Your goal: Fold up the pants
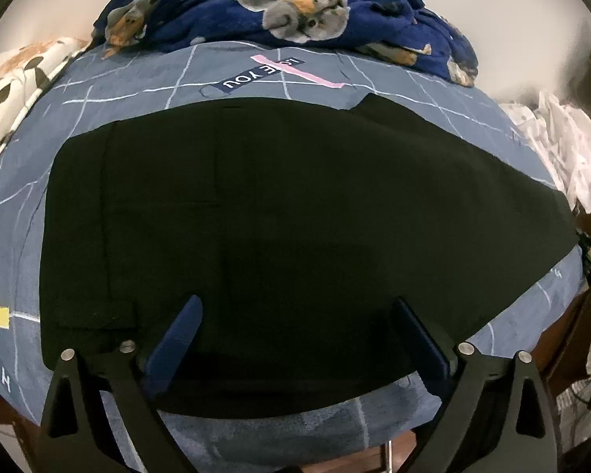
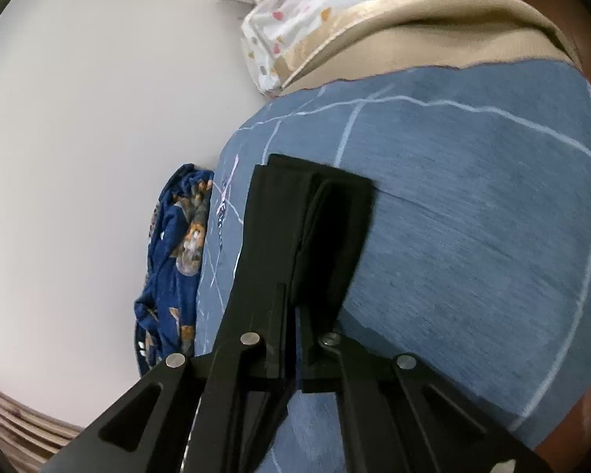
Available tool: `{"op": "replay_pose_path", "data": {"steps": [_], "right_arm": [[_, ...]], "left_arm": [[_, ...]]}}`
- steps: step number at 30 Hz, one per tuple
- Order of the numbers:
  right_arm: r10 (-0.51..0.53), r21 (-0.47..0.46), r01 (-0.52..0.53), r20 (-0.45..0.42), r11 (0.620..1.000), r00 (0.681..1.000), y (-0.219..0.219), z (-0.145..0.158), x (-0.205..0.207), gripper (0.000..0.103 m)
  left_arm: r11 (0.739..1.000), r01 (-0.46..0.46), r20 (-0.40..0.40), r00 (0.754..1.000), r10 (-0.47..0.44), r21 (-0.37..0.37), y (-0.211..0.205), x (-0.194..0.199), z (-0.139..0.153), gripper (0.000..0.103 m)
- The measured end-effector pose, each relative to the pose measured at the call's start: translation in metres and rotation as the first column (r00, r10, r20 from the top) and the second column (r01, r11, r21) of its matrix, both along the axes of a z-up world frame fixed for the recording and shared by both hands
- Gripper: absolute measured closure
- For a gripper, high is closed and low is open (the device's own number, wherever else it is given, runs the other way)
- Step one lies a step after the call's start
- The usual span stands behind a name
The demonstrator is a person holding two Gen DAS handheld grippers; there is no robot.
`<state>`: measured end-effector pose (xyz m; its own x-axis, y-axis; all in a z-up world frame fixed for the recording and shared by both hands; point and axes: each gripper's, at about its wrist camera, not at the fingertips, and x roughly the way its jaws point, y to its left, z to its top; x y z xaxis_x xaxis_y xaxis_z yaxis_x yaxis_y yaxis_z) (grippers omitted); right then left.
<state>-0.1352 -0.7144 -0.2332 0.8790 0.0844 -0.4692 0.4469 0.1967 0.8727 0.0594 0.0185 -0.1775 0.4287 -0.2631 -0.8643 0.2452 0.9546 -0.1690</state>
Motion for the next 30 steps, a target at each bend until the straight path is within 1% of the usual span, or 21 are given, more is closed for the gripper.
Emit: {"op": "replay_pose_path", "data": {"steps": [2, 3, 4, 5, 7, 9, 11, 13, 14, 16, 18, 19, 20, 21, 22, 23, 25, 27, 28, 29, 30], "right_arm": [[-0.039, 0.036, 0.039, -0.009, 0.999, 0.999, 0.0, 0.002, -0.009, 0.095], [-0.048, 0.012, 0.049, -0.038, 0.999, 0.998, 0.002, 0.008, -0.012, 0.092], [-0.056, -0.053, 0.052, -0.08, 0.997, 0.995, 0.006, 0.02, -0.012, 0.089], [-0.068, -0.128, 0.052, -0.121, 0.99, 0.99, 0.01, 0.033, -0.012, 0.088], [-0.087, -0.215, 0.048, -0.177, 0.975, 0.98, 0.013, 0.053, -0.008, 0.088], [-0.079, -0.254, 0.034, -0.169, 0.966, 0.982, 0.008, 0.068, -0.001, 0.087], [-0.096, -0.322, 0.024, -0.212, 0.946, 0.973, 0.005, 0.082, 0.009, 0.087], [-0.131, -0.352, 0.038, -0.245, 0.935, 0.961, 0.0, 0.09, 0.013, 0.087], [-0.143, -0.338, 0.06, -0.227, 0.939, 0.963, -0.005, 0.089, 0.011, 0.087], [-0.135, -0.276, 0.085, -0.167, 0.957, 0.977, -0.017, 0.084, 0.006, 0.087], [-0.098, -0.233, 0.065, -0.136, 0.97, 0.986, -0.023, 0.081, 0.004, 0.085], [-0.049, -0.212, 0.025, -0.108, 0.977, 0.993, -0.022, 0.08, 0.009, 0.081], [0.041, -0.19, -0.055, -0.079, 0.98, 0.996, -0.014, 0.081, 0.02, 0.075], [0.131, -0.187, -0.14, -0.06, 0.972, 0.99, -0.003, 0.084, 0.032, 0.071], [0.201, -0.198, -0.207, -0.051, 0.958, 0.978, 0.009, 0.088, 0.043, 0.062], [0.282, -0.218, -0.283, -0.038, 0.934, 0.959, 0.026, 0.093, 0.057, 0.057], [0.405, -0.245, -0.398, -0.024, 0.884, 0.914, 0.059, 0.101, 0.084, 0.055], [0.48, -0.354, -0.49, -0.123, 0.797, 0.869, 0.097, 0.114, 0.114, 0.052], [0.511, -0.401, -0.535, -0.175, 0.744, 0.841, 0.116, 0.119, 0.127, 0.051], [0.558, -0.423, -0.59, -0.211, 0.688, 0.802, 0.135, 0.12, 0.143, 0.051], [0.59, -0.429, -0.63, -0.243, 0.647, 0.77, 0.152, 0.118, 0.155, 0.051]], "left_arm": [[1.0, 0.002, 0.001, 1.0, -0.002, -0.003, -0.001, 0.001, 0.0, 0.004], [1.0, -0.003, 0.002, 1.0, 0.003, -0.01, 0.0, 0.001, -0.001, 0.003], [1.0, -0.006, 0.003, 1.0, 0.006, -0.017, 0.001, 0.0, -0.001, 0.002], [1.0, -0.006, 0.004, 1.0, 0.006, -0.024, 0.001, 0.001, -0.001, 0.001], [1.0, -0.002, 0.004, 1.0, 0.002, -0.025, 0.001, 0.001, -0.001, 0.0], [1.0, 0.0, 0.007, 1.0, 0.0, -0.022, 0.0, 0.001, -0.001, 0.0], [1.0, 0.0, 0.011, 1.0, 0.0, -0.024, 0.0, 0.001, -0.001, 0.0], [1.0, -0.005, 0.013, 1.0, 0.006, -0.026, 0.0, 0.001, -0.002, 0.0], [1.0, -0.007, 0.013, 1.0, 0.008, -0.026, 0.0, 0.001, -0.002, 0.0], [1.0, -0.005, 0.012, 1.0, 0.005, -0.028, 0.0, 0.001, -0.001, 0.0], [0.999, -0.002, 0.011, 1.0, 0.003, -0.034, 0.001, 0.001, -0.001, 0.0], [0.999, -0.002, 0.01, 1.0, 0.002, -0.035, 0.001, 0.001, -0.001, 0.0], [0.999, -0.002, 0.007, 1.0, 0.003, -0.038, 0.002, 0.002, -0.001, 0.0], [0.999, -0.004, 0.004, 1.0, 0.004, -0.041, 0.002, 0.002, 0.0, 0.0], [0.999, -0.006, 0.003, 1.0, 0.006, -0.045, 0.003, 0.002, 0.0, 0.0], [0.999, -0.009, 0.004, 1.0, 0.009, -0.048, 0.003, 0.002, 0.0, 0.0], [0.999, -0.007, 0.01, 1.0, 0.008, -0.042, 0.002, 0.0, 0.0, 0.0], [1.0, 0.001, 0.014, 1.0, -0.001, -0.025, 0.0, 0.0, -0.001, 0.0], [1.0, 0.007, 0.014, 1.0, -0.007, -0.012, -0.002, -0.001, -0.001, 0.0], [1.0, 0.009, 0.014, 1.0, -0.009, -0.007, -0.002, 0.0, -0.001, 0.0], [1.0, 0.01, 0.013, 1.0, -0.009, -0.005, -0.002, 0.0, -0.002, 0.0]]}}
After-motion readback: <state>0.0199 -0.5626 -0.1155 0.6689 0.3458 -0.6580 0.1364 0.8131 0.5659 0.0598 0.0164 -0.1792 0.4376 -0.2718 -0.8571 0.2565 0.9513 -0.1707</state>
